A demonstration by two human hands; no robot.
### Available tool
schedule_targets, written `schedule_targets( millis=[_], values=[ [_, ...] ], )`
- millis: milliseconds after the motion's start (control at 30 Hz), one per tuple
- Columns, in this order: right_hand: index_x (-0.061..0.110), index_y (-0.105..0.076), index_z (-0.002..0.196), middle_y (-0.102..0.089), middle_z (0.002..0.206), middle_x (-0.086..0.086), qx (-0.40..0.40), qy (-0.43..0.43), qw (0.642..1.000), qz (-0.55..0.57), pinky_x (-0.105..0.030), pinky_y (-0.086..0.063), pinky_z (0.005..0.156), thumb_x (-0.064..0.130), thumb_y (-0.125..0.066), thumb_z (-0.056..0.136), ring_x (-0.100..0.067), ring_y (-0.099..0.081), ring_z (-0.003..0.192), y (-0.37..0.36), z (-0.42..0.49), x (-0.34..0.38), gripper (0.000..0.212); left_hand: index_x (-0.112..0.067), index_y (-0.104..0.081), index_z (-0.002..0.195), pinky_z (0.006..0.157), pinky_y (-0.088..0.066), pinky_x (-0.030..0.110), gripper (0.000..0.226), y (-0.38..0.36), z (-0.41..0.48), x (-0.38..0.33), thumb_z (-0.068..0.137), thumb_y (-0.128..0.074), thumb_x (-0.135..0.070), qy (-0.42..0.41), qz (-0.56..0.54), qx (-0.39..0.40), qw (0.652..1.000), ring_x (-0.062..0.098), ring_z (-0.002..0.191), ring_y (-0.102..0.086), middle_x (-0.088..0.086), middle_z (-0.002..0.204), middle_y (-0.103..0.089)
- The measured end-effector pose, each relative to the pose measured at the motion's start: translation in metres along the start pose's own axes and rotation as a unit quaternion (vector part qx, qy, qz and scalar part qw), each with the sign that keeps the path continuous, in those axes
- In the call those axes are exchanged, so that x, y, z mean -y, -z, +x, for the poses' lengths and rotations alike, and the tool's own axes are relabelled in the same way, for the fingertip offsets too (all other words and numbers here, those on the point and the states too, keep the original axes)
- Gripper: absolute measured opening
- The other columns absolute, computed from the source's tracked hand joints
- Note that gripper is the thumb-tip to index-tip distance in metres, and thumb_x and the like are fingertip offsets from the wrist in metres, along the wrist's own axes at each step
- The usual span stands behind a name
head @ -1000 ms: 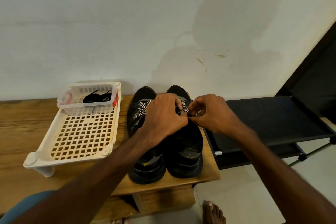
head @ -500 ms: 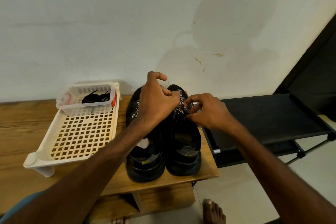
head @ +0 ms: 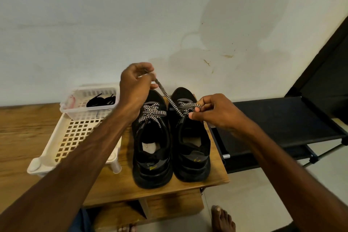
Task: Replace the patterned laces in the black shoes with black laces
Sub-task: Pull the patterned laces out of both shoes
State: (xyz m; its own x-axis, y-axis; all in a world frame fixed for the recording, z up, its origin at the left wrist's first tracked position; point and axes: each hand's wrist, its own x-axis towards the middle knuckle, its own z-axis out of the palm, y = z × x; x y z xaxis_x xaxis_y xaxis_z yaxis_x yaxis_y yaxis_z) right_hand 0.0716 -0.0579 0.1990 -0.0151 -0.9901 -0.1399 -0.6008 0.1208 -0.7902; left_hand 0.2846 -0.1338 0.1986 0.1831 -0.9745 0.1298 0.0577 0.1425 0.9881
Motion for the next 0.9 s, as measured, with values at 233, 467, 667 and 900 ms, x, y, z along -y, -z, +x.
schedule_targets(
  millis=[233, 467, 667, 900],
  values=[
    [0.001, -0.066, 0.100, -0.074, 0.104, -0.022, -0.094, 0.014, 0.953, 0.287, -0.027, -0.061, 0.064, 0.001, -0.070, 0.092, -0.020, -0.076, 0.079, 0.024, -0.005, 0.014, 0.010, -0.029, -0.072, 0.108, 0.065, -0.040, 0.006, 0.022, -0.025, -0.038, 0.011, 0.088, -0.072, -0.019, -0.136, 0.328, 0.169, 0.919, -0.002, 0.080, -0.061, -0.018, 0.093, -0.063],
    [0.010, -0.065, 0.099, -0.074, 0.105, -0.015, -0.219, 0.082, 0.915, 0.329, -0.036, -0.063, 0.079, -0.004, -0.072, 0.089, -0.027, -0.077, 0.093, 0.043, 0.001, 0.004, 0.018, -0.023, -0.068, 0.113, 0.074, -0.042, 0.015, 0.031, -0.033, -0.053, 0.023, 0.085, -0.078, -0.032, -0.174, 0.424, 0.258, 0.851, 0.003, 0.080, -0.055, -0.019, 0.089, -0.053],
    [0.026, -0.044, 0.146, -0.048, 0.147, -0.008, -0.054, -0.027, 0.997, -0.041, -0.046, -0.058, 0.096, 0.036, -0.089, 0.074, -0.027, -0.062, 0.119, 0.026, 0.007, -0.016, 0.086, -0.021, -0.062, 0.121, 0.083, -0.046, 0.024, 0.045, -0.038, -0.056, 0.025, 0.081, -0.079, -0.034, -0.193, 0.489, 0.238, 0.817, 0.011, 0.095, -0.057, -0.003, 0.115, -0.062],
    [0.021, -0.052, 0.141, -0.058, 0.130, 0.000, 0.019, 0.011, 0.983, -0.182, -0.035, -0.057, 0.095, 0.031, -0.094, 0.068, -0.018, -0.062, 0.113, -0.007, 0.002, -0.006, 0.085, -0.012, -0.057, 0.121, 0.077, -0.047, 0.029, 0.050, -0.048, -0.059, 0.029, 0.081, -0.078, -0.035, -0.147, 0.560, 0.186, 0.794, 0.024, 0.103, -0.063, 0.007, 0.114, -0.063]
  ],
)
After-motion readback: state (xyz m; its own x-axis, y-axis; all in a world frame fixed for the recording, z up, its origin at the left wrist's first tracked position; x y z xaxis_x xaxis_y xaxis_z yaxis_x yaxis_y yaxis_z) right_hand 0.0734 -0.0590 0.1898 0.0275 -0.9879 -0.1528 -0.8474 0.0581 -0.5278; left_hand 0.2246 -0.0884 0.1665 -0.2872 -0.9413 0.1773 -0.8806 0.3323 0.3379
